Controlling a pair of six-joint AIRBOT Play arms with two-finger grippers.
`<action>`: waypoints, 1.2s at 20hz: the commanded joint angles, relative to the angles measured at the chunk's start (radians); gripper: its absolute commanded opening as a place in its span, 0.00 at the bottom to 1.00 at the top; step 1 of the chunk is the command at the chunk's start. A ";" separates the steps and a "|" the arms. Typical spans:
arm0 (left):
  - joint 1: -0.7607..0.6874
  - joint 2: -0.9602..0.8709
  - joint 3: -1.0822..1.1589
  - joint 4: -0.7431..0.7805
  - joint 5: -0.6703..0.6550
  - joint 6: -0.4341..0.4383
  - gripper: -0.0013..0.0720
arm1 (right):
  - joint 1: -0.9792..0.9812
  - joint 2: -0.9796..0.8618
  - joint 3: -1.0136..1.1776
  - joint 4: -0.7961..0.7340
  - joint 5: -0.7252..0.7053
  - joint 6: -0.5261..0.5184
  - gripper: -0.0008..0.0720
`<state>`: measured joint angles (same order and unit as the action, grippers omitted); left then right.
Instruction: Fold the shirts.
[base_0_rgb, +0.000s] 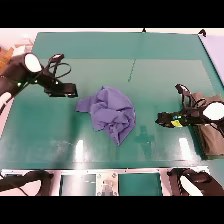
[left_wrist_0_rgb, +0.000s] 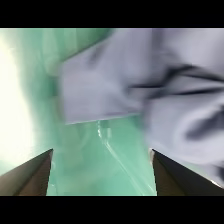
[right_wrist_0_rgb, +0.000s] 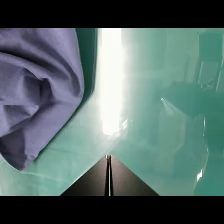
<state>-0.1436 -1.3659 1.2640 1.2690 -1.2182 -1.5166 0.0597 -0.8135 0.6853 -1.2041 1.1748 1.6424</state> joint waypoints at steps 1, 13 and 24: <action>0.072 -0.008 -0.141 -0.084 0.164 0.096 1.00 | 0.001 0.000 -0.007 0.006 -0.001 0.007 0.04; 0.071 -0.262 -0.169 -0.582 0.341 0.376 0.83 | 0.173 -0.272 -0.023 0.122 -0.246 0.006 0.63; 0.072 -0.256 -0.009 -0.596 0.231 0.417 0.06 | 0.241 -0.480 -0.016 0.356 -0.495 -0.122 0.44</action>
<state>-0.0723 -1.6218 1.1900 0.6804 -0.9394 -1.1046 0.2928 -1.2621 0.6651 -0.9482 0.7719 1.5852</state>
